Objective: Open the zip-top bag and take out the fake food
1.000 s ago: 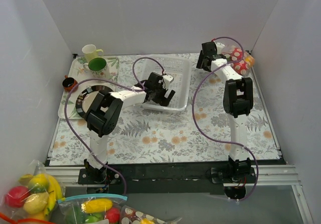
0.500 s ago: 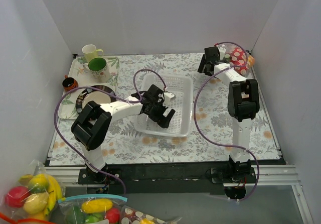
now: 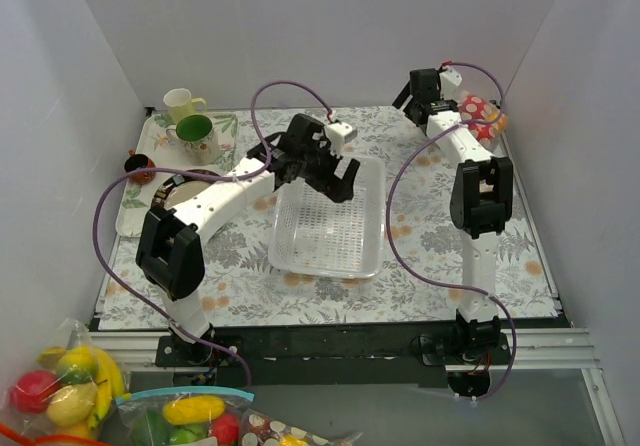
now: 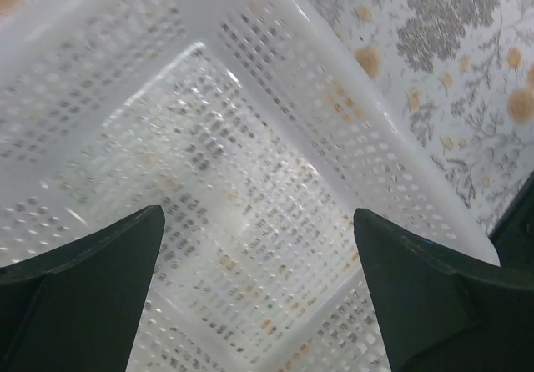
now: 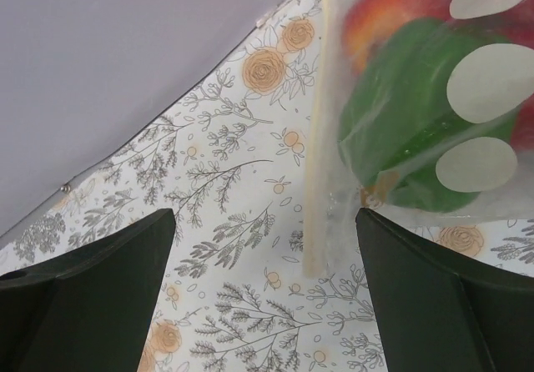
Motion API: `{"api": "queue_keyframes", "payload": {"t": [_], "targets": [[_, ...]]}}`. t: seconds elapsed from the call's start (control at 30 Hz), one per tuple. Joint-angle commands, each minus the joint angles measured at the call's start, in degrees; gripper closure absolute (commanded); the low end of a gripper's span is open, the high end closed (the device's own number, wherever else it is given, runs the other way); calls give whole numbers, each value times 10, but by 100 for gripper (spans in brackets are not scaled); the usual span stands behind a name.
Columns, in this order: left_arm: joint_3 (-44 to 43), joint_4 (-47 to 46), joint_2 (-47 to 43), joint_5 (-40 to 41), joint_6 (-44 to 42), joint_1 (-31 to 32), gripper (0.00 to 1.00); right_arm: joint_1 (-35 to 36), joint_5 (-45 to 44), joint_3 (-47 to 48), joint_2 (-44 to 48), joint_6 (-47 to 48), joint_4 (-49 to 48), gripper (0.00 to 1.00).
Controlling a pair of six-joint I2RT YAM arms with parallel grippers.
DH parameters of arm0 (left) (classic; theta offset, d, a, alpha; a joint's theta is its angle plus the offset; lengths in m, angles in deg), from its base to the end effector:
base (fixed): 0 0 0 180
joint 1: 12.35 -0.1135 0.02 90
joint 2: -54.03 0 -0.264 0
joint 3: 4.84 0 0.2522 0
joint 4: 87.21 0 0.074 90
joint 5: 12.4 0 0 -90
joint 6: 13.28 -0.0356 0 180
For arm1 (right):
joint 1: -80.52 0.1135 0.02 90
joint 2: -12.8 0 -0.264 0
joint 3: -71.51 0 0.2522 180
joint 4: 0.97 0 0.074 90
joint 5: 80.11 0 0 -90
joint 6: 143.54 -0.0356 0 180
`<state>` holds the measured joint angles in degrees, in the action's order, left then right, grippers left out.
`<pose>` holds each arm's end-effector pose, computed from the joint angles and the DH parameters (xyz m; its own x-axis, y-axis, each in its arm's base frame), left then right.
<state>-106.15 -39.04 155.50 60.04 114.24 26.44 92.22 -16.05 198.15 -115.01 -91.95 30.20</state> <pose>0.3023 -0.2567 0.2909 -0.9208 -0.0049 -0.3901 0.2431 0.7747 -0.5837 0.5158 0.0909 0.2602 -0.2989 0.5086 -0.8074 0.4661 0.8161 0.3416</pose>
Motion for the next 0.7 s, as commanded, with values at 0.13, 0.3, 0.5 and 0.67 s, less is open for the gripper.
{"api": "queue_keyframes", "payload": {"t": [0.13,0.3,0.5,0.67], "targets": [[-79,-65,59,37,-22,-147,2,-14,-9,24,-61,-105,66,2],[-143,-72,140,62,-31,-165,2,-14,-17,27,-63,-85,71,53],[-160,-95,184,86,-32,-167,2,-12,-38,-66,14,-75,62,99],[-149,-106,189,88,-25,-167,2,-3,-29,-287,161,-47,-43,99]]}}
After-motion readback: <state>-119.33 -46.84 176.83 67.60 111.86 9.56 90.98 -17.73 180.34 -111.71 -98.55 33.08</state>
